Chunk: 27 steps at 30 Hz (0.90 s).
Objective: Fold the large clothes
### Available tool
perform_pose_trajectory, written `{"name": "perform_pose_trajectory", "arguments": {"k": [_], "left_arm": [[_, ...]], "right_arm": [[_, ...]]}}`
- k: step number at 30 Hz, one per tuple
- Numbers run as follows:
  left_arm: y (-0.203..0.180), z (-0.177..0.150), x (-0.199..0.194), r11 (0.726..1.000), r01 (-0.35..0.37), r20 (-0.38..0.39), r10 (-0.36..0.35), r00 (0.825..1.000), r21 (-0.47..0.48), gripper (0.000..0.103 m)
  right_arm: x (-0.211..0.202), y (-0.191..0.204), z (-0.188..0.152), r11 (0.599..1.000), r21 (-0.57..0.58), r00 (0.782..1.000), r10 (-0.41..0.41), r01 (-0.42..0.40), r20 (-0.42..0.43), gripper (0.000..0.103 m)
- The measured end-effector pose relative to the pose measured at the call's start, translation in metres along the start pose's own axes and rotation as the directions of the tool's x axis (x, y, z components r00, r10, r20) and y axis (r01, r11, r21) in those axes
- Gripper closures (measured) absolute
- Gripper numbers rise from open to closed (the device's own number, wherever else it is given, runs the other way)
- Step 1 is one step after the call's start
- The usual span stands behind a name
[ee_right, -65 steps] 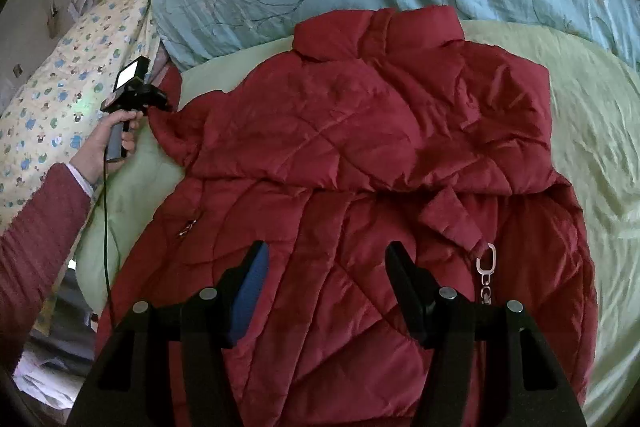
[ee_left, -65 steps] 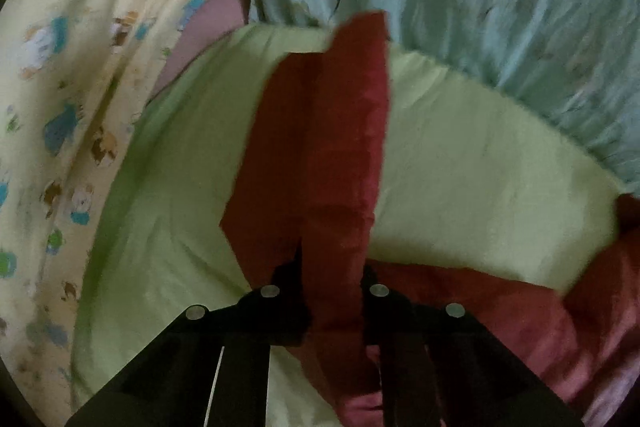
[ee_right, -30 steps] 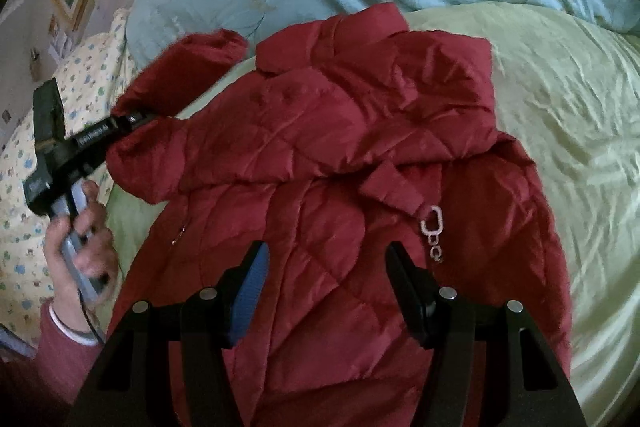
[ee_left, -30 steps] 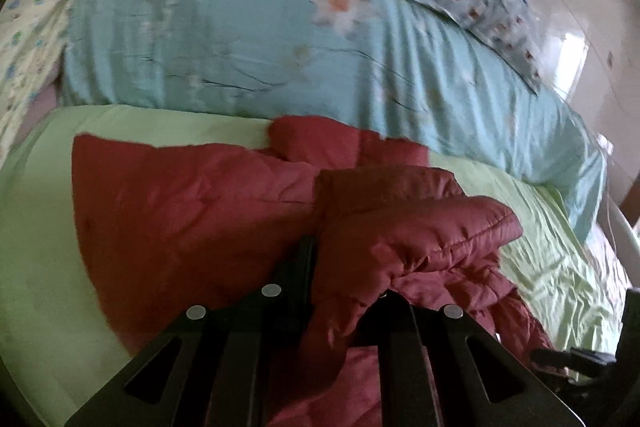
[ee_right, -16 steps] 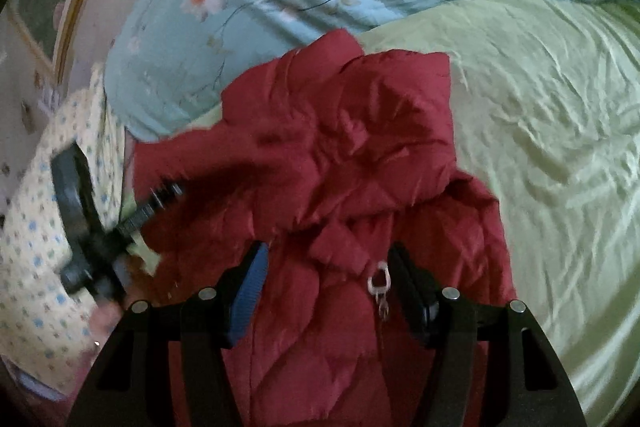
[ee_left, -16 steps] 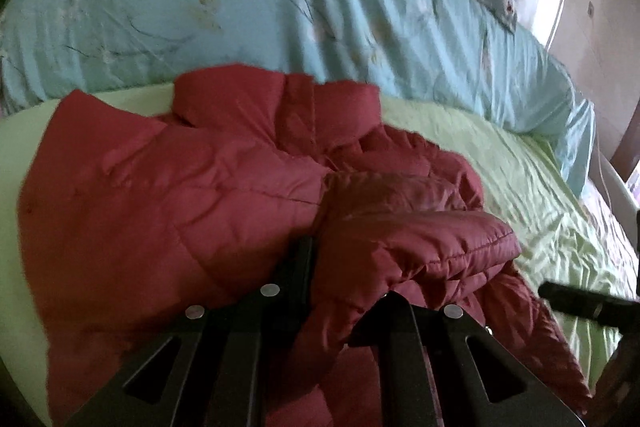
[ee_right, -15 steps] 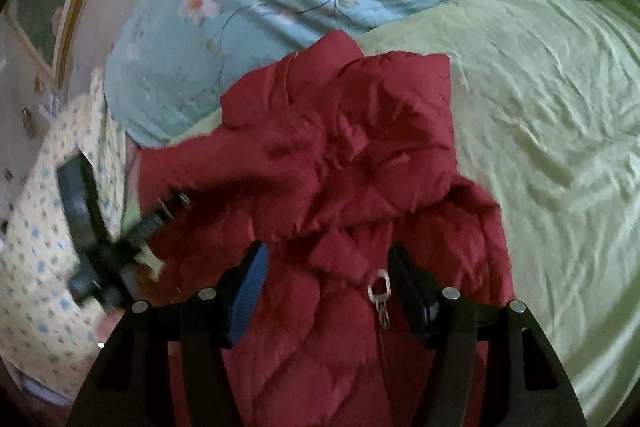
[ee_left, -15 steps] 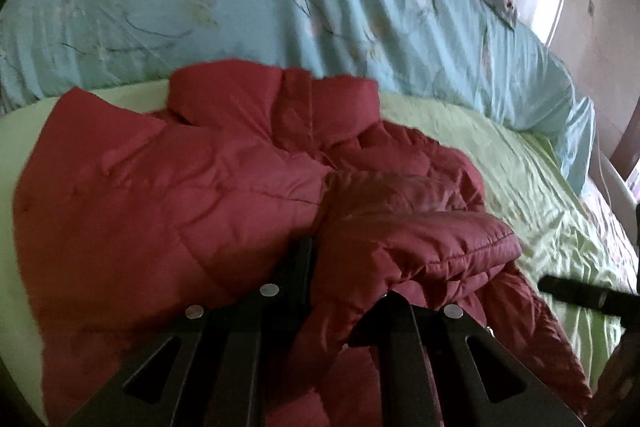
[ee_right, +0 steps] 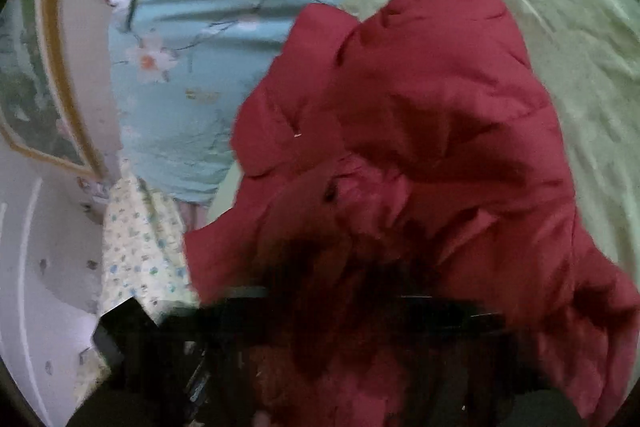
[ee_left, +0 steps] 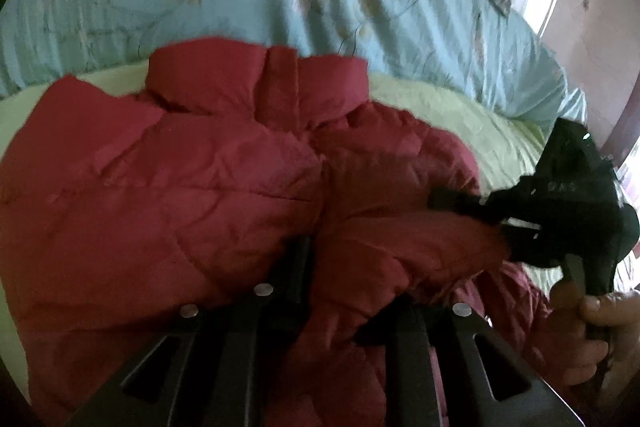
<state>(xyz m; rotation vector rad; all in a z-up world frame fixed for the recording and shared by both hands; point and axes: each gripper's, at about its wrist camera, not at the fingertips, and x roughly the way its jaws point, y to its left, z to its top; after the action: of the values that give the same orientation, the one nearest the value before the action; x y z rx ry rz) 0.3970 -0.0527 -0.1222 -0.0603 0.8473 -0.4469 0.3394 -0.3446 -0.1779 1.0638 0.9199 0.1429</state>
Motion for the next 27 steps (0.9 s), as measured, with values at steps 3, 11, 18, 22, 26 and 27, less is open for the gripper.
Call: {"name": "perform_pose_trajectory", "arguments": {"k": [3,11,18,22,26,27], "left_arm": [[-0.001,0.004,0.006,1.0,0.01,-0.044,-0.01,0.999,0.002,0.085],[-0.026,-0.002,-0.013,0.99,-0.067,-0.03,0.072,0.997,0.125,0.0],[0.001,-0.001,-0.04,0.988,-0.141,0.067,0.137,0.988,0.059,0.001],[0.031,0.01,-0.05,0.984,-0.175,0.089,0.176,0.98,-0.02,0.008],[0.059,0.024,-0.037,0.973,-0.208,0.044,0.213,0.976,-0.095,0.022],[0.068,0.024,-0.031,0.969,-0.217,0.02,0.22,0.975,-0.115,0.025]], "right_arm": [[-0.003,0.012,0.003,0.998,-0.053,0.999,-0.022,0.024,0.031,0.096],[-0.019,0.041,0.009,0.986,-0.141,0.992,-0.07,0.084,0.101,0.098],[-0.049,0.051,0.013,0.956,-0.209,0.961,-0.157,0.206,0.226,0.098],[-0.048,0.058,0.009,0.882,-0.305,0.919,-0.278,0.36,0.28,0.098],[-0.03,0.046,0.004,0.827,-0.337,0.887,-0.37,0.45,0.275,0.098],[-0.025,0.04,0.003,0.821,-0.337,0.883,-0.389,0.462,0.263,0.098]]}}
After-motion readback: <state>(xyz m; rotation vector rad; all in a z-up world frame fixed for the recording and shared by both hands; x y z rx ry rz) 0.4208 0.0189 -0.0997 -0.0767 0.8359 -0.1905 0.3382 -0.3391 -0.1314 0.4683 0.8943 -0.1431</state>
